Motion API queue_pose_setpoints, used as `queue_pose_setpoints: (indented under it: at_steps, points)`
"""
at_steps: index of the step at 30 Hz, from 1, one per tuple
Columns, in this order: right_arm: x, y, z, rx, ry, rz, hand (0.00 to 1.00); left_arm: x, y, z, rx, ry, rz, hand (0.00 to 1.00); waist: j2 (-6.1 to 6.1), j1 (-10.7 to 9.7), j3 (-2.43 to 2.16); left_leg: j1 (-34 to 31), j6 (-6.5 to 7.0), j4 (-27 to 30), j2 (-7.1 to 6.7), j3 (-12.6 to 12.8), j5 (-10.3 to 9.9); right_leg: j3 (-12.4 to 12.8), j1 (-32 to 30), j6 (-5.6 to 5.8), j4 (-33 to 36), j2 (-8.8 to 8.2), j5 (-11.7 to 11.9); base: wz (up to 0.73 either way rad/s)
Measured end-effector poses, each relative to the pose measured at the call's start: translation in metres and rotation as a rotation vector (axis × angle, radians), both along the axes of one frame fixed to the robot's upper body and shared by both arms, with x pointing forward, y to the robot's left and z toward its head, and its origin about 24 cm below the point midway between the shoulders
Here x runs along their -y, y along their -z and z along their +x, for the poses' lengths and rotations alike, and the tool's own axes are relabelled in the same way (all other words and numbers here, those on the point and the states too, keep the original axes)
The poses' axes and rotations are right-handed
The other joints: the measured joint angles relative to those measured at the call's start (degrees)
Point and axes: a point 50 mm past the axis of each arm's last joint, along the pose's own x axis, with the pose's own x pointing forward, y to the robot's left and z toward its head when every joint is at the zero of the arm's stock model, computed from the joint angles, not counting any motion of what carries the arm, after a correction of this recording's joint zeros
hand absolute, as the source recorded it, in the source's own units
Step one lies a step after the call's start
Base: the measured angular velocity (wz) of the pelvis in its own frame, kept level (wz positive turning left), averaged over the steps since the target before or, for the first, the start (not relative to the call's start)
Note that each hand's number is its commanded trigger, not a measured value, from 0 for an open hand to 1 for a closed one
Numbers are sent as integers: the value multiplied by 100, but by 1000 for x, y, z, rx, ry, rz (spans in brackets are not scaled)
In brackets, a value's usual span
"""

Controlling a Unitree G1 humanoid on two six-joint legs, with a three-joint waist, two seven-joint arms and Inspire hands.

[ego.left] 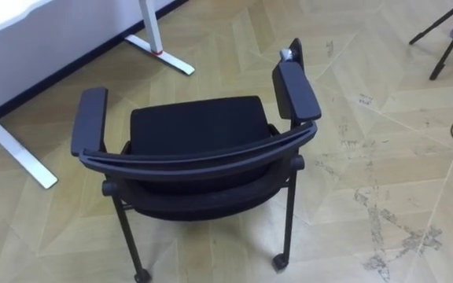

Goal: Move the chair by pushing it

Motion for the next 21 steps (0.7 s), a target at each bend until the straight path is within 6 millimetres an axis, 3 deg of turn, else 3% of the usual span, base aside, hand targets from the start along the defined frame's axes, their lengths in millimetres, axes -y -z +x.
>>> queue_pose_setpoints:
  at_steps: [4,7,9,17,21]
  points:
    - [8,-2,0,3,44,-25,0,-15,-6,6,-2,-4,114,0,57,4,10,76,-10,4,0,-3,-7,89,18,-8,9,20,-18,2]
    - [17,-5,-1,-7,45,-56,0,-28,-11,9,-43,69,229,0,177,-12,-35,108,4,-6,8,-17,-55,73,77,-2,17,33,-27,5]
    - [21,-6,-3,-14,40,-63,0,-33,-15,15,-52,123,301,0,181,-19,-16,141,19,-8,7,-20,-88,79,107,6,27,33,-32,0]
    - [26,-7,-5,-39,-20,-67,0,-66,-45,70,41,296,612,0,274,-20,-48,182,24,-21,1,10,-94,151,164,6,33,37,-30,0]
    - [27,-8,-3,-32,-33,-67,0,-67,-51,80,72,316,660,0,353,-54,-76,177,24,-31,0,13,-94,154,151,6,19,38,-31,0]
